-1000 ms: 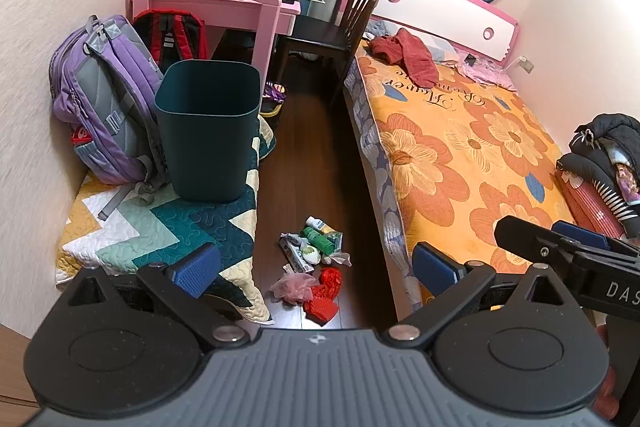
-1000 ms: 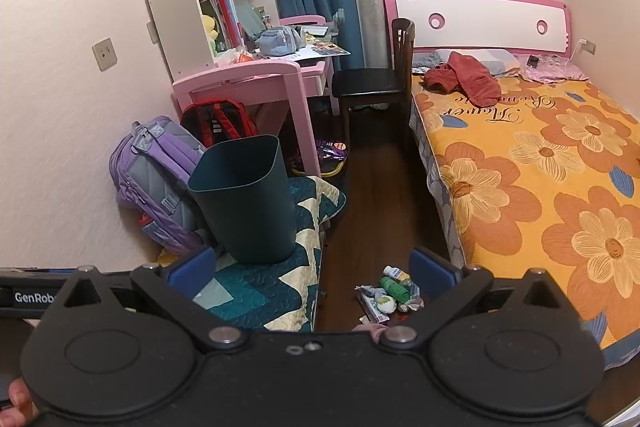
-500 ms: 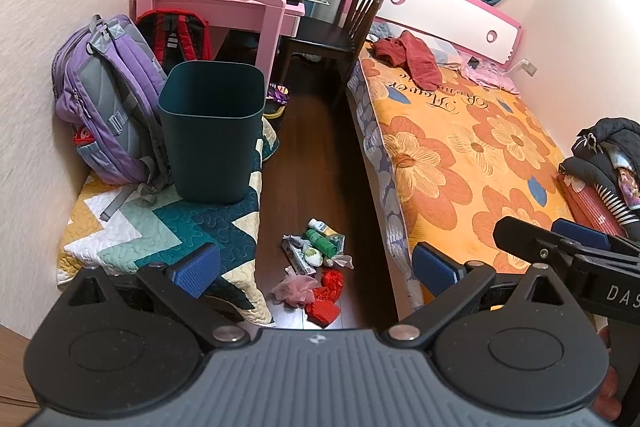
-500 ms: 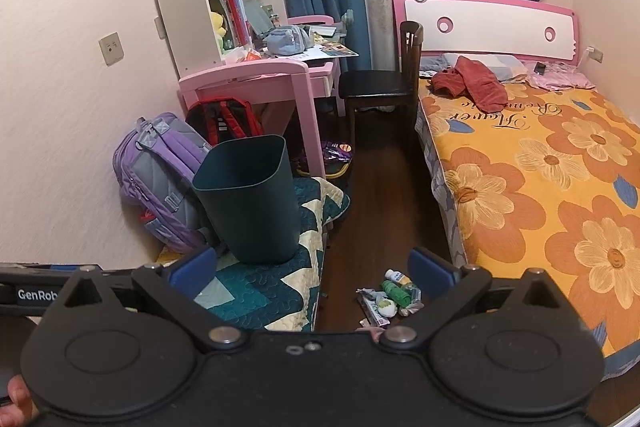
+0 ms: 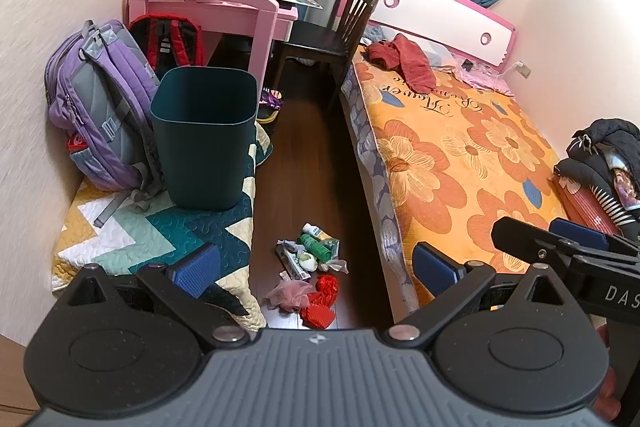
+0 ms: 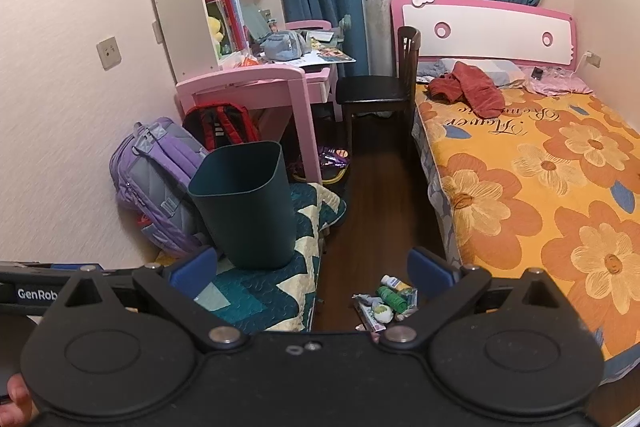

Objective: Collect trash

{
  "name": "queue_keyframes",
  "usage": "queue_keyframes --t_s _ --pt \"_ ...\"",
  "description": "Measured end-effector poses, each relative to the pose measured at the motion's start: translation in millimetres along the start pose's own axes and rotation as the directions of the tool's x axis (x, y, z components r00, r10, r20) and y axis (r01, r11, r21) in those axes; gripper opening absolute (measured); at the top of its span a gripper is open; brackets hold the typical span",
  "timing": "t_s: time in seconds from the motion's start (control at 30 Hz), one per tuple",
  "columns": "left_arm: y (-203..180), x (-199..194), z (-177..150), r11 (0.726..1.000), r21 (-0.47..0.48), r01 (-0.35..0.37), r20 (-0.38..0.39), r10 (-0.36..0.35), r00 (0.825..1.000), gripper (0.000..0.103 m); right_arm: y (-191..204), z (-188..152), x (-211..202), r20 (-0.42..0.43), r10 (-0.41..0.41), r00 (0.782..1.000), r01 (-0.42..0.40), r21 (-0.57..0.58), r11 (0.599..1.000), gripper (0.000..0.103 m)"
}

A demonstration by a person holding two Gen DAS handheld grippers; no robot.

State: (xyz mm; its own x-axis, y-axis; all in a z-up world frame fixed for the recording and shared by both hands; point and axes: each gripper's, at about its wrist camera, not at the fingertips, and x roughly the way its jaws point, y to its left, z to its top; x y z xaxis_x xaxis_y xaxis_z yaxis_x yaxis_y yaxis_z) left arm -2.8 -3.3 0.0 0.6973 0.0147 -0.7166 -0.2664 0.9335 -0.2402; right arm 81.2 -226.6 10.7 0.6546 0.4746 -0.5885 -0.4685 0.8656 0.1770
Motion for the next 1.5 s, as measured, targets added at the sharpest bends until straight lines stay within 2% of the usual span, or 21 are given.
queue_keyframes --t_s 0.53,1.1,1.33,1.5 --pt "-6 0 5 1.000 0.027 0.006 0.016 -0.006 1.000 0.103 0 3 -4 0.023 0.001 1.000 0.000 -0.021 1.000 0.102" --pt "5 -3 4 1.000 0.028 -0.007 0.035 0.006 0.999 0.103 2 10 5 0.024 0.020 1.000 -0.019 -0.038 0.999 0.100" --pt "-5 16 21 0.999 0.032 -0.009 0.021 0.009 1.000 0.103 -12 17 19 0.013 0.023 1.000 -0.023 -0.035 0.999 0.100" --pt "-20 48 37 0.999 0.028 -0.023 -0.001 0.023 1.000 0.103 -34 28 45 -0.004 0.038 0.999 -0.038 -0.041 0.998 0.100"
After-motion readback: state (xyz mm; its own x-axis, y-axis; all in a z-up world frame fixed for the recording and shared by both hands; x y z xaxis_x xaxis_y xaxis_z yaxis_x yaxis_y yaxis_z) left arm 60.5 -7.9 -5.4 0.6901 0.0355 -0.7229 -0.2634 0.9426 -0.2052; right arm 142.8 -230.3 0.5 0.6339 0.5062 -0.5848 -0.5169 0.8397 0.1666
